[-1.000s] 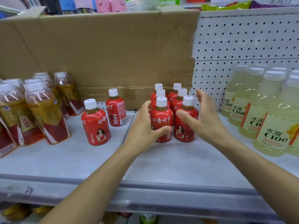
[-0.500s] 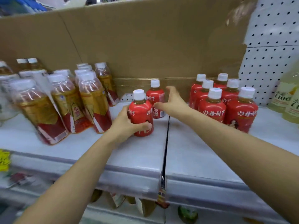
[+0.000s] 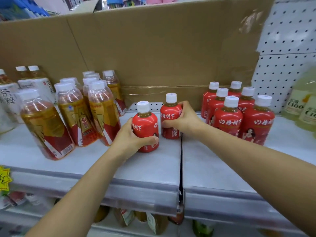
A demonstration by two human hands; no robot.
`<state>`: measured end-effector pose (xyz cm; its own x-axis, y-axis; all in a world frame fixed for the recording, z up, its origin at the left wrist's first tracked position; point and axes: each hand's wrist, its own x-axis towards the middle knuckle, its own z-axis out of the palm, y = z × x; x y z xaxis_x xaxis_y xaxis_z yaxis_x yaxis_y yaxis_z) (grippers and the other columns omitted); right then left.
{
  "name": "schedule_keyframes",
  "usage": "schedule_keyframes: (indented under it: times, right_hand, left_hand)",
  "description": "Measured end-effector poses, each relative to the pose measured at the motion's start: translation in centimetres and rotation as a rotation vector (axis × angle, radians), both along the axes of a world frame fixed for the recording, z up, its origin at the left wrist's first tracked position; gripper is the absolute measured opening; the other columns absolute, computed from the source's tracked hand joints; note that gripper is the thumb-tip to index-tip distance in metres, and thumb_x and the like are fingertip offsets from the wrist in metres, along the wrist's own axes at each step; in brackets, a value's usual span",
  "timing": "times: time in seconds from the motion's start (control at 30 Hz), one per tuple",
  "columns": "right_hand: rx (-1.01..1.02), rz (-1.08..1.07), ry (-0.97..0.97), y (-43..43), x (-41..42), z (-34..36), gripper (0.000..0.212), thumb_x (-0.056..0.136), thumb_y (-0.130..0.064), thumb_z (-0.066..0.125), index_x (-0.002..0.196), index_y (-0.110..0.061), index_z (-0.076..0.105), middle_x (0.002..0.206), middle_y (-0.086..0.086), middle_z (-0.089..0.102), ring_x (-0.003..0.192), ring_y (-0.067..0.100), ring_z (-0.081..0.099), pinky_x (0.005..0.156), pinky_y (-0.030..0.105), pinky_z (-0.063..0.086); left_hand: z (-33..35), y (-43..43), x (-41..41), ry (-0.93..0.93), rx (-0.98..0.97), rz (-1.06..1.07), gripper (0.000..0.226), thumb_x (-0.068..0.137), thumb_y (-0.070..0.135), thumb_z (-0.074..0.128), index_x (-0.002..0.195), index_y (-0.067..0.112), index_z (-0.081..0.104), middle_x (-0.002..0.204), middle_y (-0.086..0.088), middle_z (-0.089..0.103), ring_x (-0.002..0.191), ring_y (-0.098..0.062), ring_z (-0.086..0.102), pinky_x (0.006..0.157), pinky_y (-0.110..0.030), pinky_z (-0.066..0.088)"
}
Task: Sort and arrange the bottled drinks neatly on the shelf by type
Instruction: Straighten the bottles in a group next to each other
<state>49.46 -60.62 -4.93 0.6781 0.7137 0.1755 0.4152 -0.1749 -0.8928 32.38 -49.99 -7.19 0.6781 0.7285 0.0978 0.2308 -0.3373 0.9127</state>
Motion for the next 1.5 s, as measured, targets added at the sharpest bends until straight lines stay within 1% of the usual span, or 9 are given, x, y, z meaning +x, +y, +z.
schedule_keyframes:
  times: [0.23,0.37,0.57,0.7,0.8,0.87,1.07,1.23,1.5]
  right_hand:
    - [-0.104,0.258,0.03,-13.5,-0.4,0.8,0.076,0.068,-0.011,0.089,0.127,-0.029,0.044,0.113,-0.003,0.065,0.098,0.007,0.069,0.086,0.026,0.057]
    - [-0.092,0.295,0.078,-20.7,2.1,1.1,0.08,0.068,0.001,0.086,0.13,-0.033,0.049,0.115,-0.004,0.07,0.103,0.01,0.069,0.086,0.027,0.057]
    - [-0.007,0.176,0.092,-25.6,5.5,0.0,0.081,0.061,-0.01,0.08,0.134,-0.027,0.048,0.117,-0.001,0.068,0.111,0.013,0.065,0.089,0.027,0.053]
    - [-0.008,0.023,0.001,-25.6,4.4,-2.0,0.089,0.062,-0.03,0.093,0.131,-0.031,0.037,0.121,-0.008,0.057,0.107,0.002,0.06,0.083,0.018,0.051]
    - [0.013,-0.1,-0.132,-24.8,3.8,-3.1,0.092,0.049,-0.052,0.092,0.119,-0.033,0.036,0.12,-0.004,0.054,0.107,0.009,0.06,0.089,0.029,0.053]
    - [0.034,-0.121,-0.149,-24.7,3.8,-2.9,0.085,0.054,-0.044,0.093,0.118,-0.028,0.038,0.115,-0.006,0.057,0.102,0.006,0.06,0.085,0.024,0.052]
    - [0.069,-0.068,-0.071,-25.5,4.5,-2.7,0.07,0.072,-0.015,0.084,0.126,-0.022,0.04,0.111,-0.006,0.062,0.097,0.002,0.063,0.078,0.022,0.055]
    - [0.033,-0.088,-0.107,-25.0,4.6,-3.0,0.072,0.069,-0.024,0.087,0.121,-0.024,0.037,0.106,-0.008,0.061,0.095,0.005,0.063,0.08,0.023,0.052]
    - [0.014,-0.111,-0.127,-24.6,4.5,-3.1,0.075,0.068,-0.025,0.088,0.122,-0.023,0.037,0.106,-0.009,0.06,0.096,0.006,0.061,0.078,0.021,0.049]
  left_hand:
    - [0.5,-6.3,1.1,0.07,0.17,0.112,0.101,0.034,0.073,0.084,0.124,0.037,0.055,0.11,0.013,0.067,0.1,-0.012,0.065,0.094,-0.041,0.054]
    - [0.2,-12.5,4.0,0.096,0.257,0.012,0.094,0.051,0.062,0.089,0.13,0.035,0.045,0.116,0.012,0.06,0.105,-0.013,0.061,0.096,-0.041,0.053]
    - [0.0,-18.8,7.9,0.044,0.255,-0.1,0.096,0.053,0.062,0.087,0.13,0.038,0.035,0.12,0.013,0.059,0.106,-0.013,0.06,0.095,-0.042,0.052]
    - [-1.3,-19.8,8.4,-0.025,0.224,-0.163,0.099,0.046,0.062,0.084,0.122,0.054,0.021,0.131,0.01,0.046,0.121,-0.015,0.052,0.102,-0.045,0.049]
    - [-1.8,-19.3,8.1,-0.059,0.11,-0.298,0.106,0.063,0.03,0.092,0.136,0.051,0.018,0.138,0.006,0.045,0.124,-0.009,0.053,0.101,-0.033,0.051]
    - [-1.8,-19.1,8.1,-0.075,0.066,-0.321,0.103,0.072,0.014,0.089,0.145,0.041,0.02,0.135,0.007,0.053,0.119,-0.007,0.058,0.099,-0.03,0.052]
    - [-2.1,-19.1,8.8,-0.085,0.106,-0.212,0.092,0.064,0.025,0.093,0.13,0.045,0.032,0.122,0.012,0.061,0.11,-0.008,0.064,0.099,-0.041,0.053]
    - [-1.8,-19.3,8.7,-0.054,0.152,-0.193,0.089,0.066,0.028,0.092,0.127,0.045,0.03,0.115,0.021,0.057,0.105,0.003,0.058,0.098,-0.034,0.052]
    - [-1.6,-19.7,8.9,-0.052,0.158,-0.166,0.092,0.069,0.025,0.09,0.141,0.03,0.032,0.128,0.007,0.056,0.116,-0.013,0.058,0.103,-0.038,0.049]
